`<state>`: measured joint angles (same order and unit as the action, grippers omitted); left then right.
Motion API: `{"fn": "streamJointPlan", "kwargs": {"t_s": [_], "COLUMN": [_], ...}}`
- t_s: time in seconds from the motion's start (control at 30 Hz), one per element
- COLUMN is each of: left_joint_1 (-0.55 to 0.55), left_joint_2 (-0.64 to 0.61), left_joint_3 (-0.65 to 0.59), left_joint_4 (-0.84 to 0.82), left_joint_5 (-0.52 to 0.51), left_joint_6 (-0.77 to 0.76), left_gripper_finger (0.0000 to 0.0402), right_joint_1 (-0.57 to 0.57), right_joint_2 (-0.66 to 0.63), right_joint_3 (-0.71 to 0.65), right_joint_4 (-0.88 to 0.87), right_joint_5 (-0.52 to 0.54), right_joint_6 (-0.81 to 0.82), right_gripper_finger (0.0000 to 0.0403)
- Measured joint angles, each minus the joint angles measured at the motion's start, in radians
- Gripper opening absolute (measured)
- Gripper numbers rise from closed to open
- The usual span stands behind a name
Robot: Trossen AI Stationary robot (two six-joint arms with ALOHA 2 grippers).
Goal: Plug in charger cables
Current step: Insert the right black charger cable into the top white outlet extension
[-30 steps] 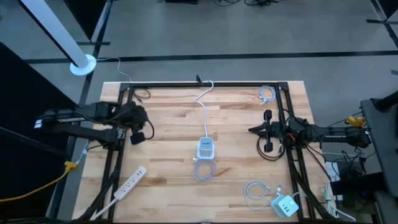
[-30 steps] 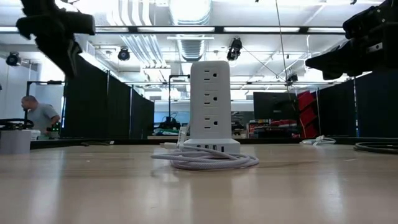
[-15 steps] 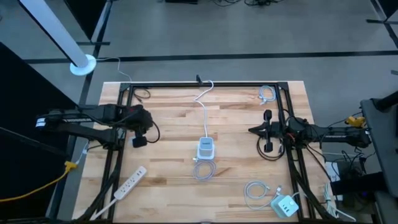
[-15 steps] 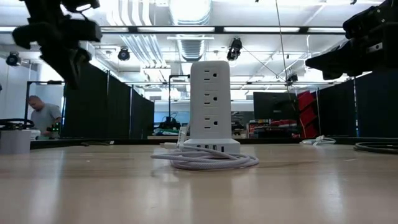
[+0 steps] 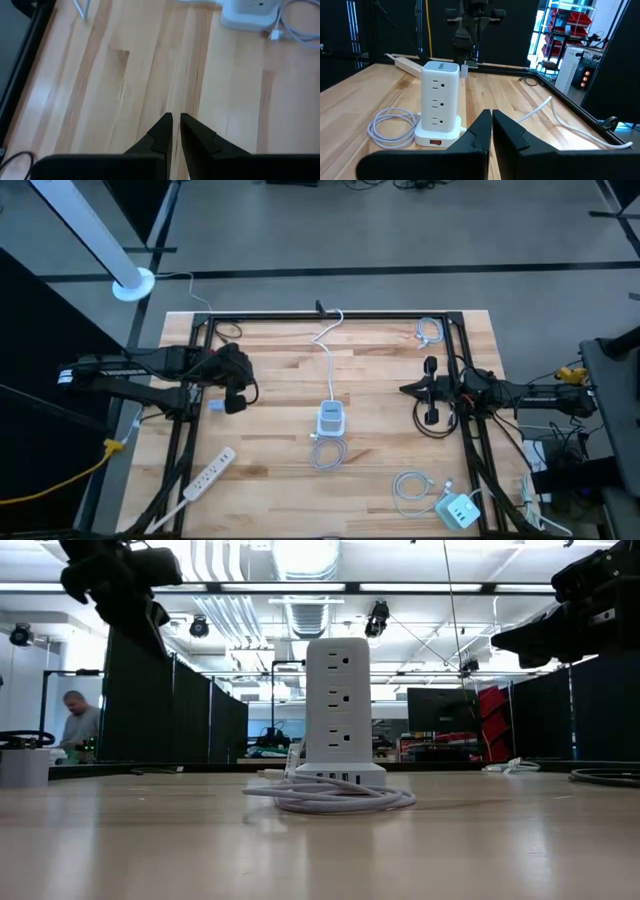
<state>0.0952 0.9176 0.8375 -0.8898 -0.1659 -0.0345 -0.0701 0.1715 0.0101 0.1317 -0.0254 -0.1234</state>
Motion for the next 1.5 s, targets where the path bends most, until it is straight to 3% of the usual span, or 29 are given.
{"fn": "streamJointPlan", "kwargs": {"t_s": [0.9,1.2,1.23,1.33,1.5], "left_joint_1": [0.000,0.000,0.000,0.001,0.000], "left_joint_2": [0.000,0.000,0.000,0.000,-0.007], "left_joint_3": [0.000,0.000,0.000,0.000,0.000], "left_joint_4": [0.148,0.356,0.395,0.500,0.597], "left_joint_5": [-0.019,-0.053,-0.054,-0.055,-0.025], "left_joint_6": [0.048,-0.115,-0.149,-0.241,-0.197], "left_gripper_finger": [0.0025,0.0025,0.0025,0.0025,0.0025], "right_joint_1": [0.000,0.000,0.000,-0.002,-0.002], "right_joint_2": [0.000,0.000,0.000,0.000,-0.001], "right_joint_3": [0.000,0.000,0.000,0.000,0.000], "right_joint_4": [0.000,0.000,0.002,0.049,0.099], "right_joint_5": [0.000,0.000,0.001,0.017,0.028], "right_joint_6": [0.000,0.000,-0.022,-0.302,-0.621], "right_gripper_finger": [0.0000,0.0000,0.0000,0.0000,0.0000]}}
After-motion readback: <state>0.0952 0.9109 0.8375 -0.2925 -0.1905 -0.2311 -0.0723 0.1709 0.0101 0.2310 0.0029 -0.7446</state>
